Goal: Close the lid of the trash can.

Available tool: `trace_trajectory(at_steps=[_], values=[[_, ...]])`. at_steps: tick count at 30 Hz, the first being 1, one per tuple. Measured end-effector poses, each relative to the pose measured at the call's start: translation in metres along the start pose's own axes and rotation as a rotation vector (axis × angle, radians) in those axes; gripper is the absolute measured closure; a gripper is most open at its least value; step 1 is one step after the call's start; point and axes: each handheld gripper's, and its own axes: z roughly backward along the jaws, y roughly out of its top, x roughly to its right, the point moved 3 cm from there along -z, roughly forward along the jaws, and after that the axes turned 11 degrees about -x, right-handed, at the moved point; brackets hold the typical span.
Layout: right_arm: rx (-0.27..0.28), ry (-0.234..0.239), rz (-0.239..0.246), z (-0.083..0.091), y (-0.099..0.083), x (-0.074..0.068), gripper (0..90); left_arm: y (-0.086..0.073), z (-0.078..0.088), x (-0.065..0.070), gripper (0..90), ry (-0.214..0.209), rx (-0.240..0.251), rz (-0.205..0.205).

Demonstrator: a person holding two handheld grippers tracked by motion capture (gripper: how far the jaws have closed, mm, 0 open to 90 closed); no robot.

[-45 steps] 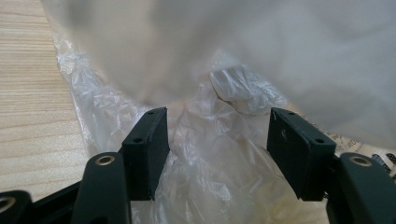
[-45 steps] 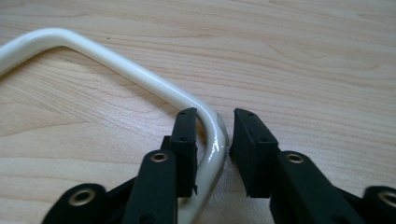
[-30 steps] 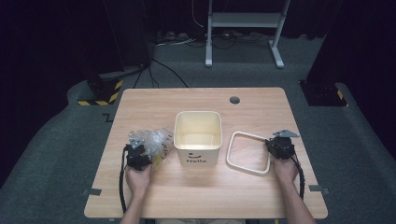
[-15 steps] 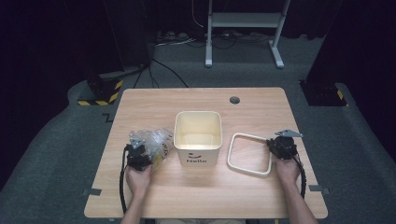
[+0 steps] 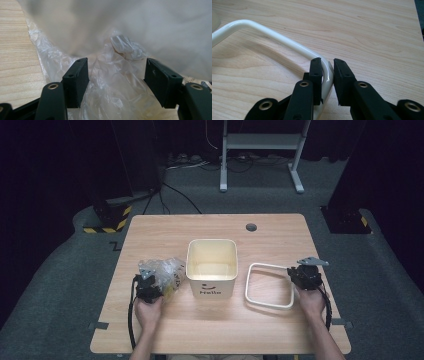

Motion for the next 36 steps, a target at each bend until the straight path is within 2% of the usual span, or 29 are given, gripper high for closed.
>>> trace_trajectory(at_steps=[11, 23, 36], values=[[0.007, 0.029, 0.0, 0.015, 0.009, -0.002, 78.1, 0.0, 0.0, 0.0, 35.8, 0.0, 0.0, 0.002], [0.03, 0.067, 0.007, 0.045, 0.029, 0.0, 78.2, 0.0, 0.0, 0.0, 35.6, -0.002, 0.003, 0.009], [0.05, 0.087, 0.016, 0.066, 0.048, 0.001, 78.3, 0.0, 0.0, 0.0, 35.5, 0.0, 0.002, 0.01]])
